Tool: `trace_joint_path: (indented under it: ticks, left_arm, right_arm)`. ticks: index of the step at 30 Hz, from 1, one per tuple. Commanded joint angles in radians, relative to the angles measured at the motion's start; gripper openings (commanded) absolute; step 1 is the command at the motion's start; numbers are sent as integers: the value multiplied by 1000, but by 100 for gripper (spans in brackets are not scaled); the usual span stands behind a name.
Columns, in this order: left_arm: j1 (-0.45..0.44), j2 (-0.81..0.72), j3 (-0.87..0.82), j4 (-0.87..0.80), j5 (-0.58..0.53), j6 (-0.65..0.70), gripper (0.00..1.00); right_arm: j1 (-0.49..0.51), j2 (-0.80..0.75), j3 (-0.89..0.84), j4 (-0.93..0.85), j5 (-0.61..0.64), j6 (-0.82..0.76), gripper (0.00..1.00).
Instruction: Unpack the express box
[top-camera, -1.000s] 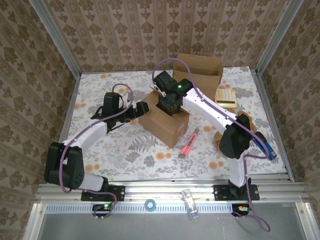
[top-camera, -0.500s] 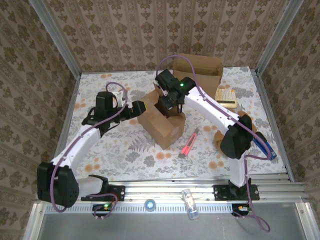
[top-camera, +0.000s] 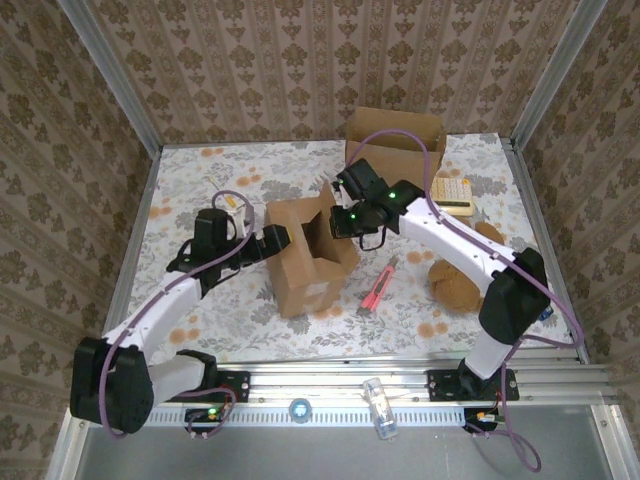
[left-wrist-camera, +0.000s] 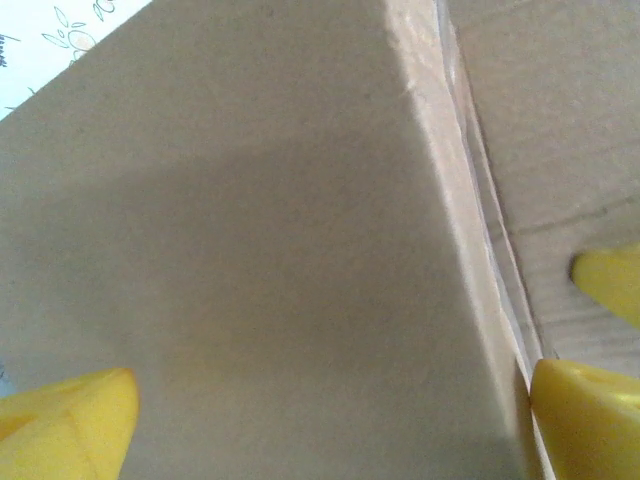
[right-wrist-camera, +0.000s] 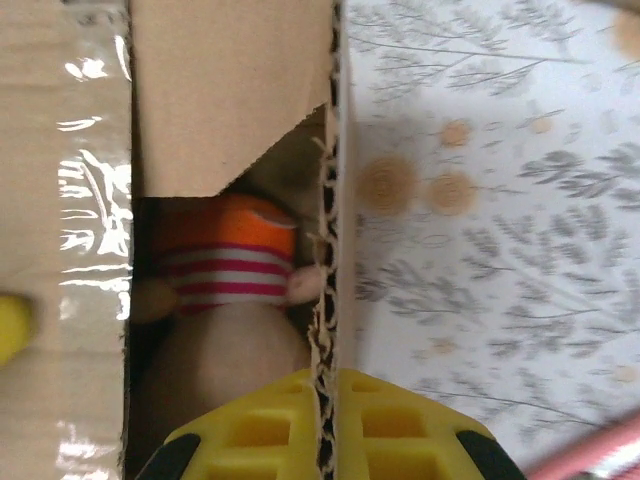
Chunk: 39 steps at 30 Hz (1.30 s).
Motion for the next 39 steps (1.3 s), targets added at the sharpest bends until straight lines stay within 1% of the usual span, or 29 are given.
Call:
trace_joint_path:
  ticks: [1,7,11,12,14,16,19,23,27,30,31,33,39]
  left_arm:
    - [-8,44,-35,129,24,-41,100]
    - [-14,117,-82,272,47,-57,100]
    - [-13,150,-81,339,78,-58,100]
    - [-12,149,-71,338,110,-54,100]
    - [-12,135,-29,284,117,-18,100]
    - [-12,111,44,141,92,56,100]
    - [-14,78,178,-124,-56,204,100]
    - [-28,55,339,-421,-325,340,100]
    - [-100,57,460,-606,-559,414,100]
    - [-199,50,517,-678,-715,424,100]
    - [-236,44,531,-692,-757,425,100]
    - [-292,38,558,-721,-804,416,99]
    - [-471,104,671,-836,-890,384,94]
  right_arm:
    - [1,-64,-81,159,-121,125,0]
    - [2,-133,-220,309,-144,215,0]
    - [2,-159,-310,412,-146,272,0]
    - [1,-165,-331,437,-146,285,0]
    - [2,-174,-375,486,-142,314,0]
    - [2,-183,-402,522,-140,334,0]
    - [2,-203,-444,576,-137,359,0]
    - [2,-225,-474,622,-140,381,0]
    - [1,-239,-482,642,-145,393,0]
    - [2,-257,-481,641,-140,394,0]
    - [2,-265,-480,637,-137,393,0]
    - [2,-279,-476,630,-130,392,0]
    - [2,-345,-461,586,-103,388,0]
